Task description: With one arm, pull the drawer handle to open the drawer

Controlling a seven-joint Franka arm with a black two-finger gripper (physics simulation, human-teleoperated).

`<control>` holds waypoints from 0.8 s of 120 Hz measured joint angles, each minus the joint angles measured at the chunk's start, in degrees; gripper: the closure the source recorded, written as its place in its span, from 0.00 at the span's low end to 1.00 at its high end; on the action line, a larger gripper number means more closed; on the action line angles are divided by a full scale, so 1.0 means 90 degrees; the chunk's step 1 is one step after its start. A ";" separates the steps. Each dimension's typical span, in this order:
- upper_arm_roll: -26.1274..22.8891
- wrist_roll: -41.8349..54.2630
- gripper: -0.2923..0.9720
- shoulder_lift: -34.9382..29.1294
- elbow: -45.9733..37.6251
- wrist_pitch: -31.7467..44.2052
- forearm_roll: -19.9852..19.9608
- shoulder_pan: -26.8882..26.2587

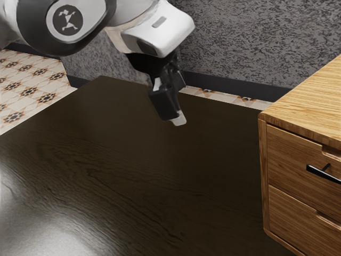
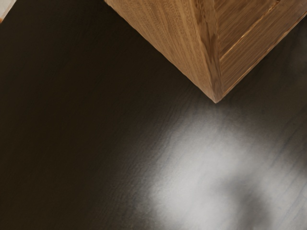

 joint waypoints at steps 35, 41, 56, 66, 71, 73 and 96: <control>-0.0811 0.2265 0.23 0.0931 0.0173 0.1779 -0.0027 -0.1027; -0.0813 0.2561 0.23 0.1000 0.0210 0.1925 -0.0026 -0.0913; -0.0785 0.3167 0.23 0.1189 0.0379 0.2152 0.0091 -0.1358; -0.0682 0.3487 0.23 0.1227 0.0494 0.2222 0.0189 -0.1853; -0.0537 0.3614 0.23 0.1264 0.0531 0.2247 0.0220 -0.2192; -0.0497 0.3656 0.23 0.1284 0.0533 0.2253 0.0231 -0.2291; -0.0209 0.3851 0.23 0.1324 0.0405 0.2147 0.0282 -0.2674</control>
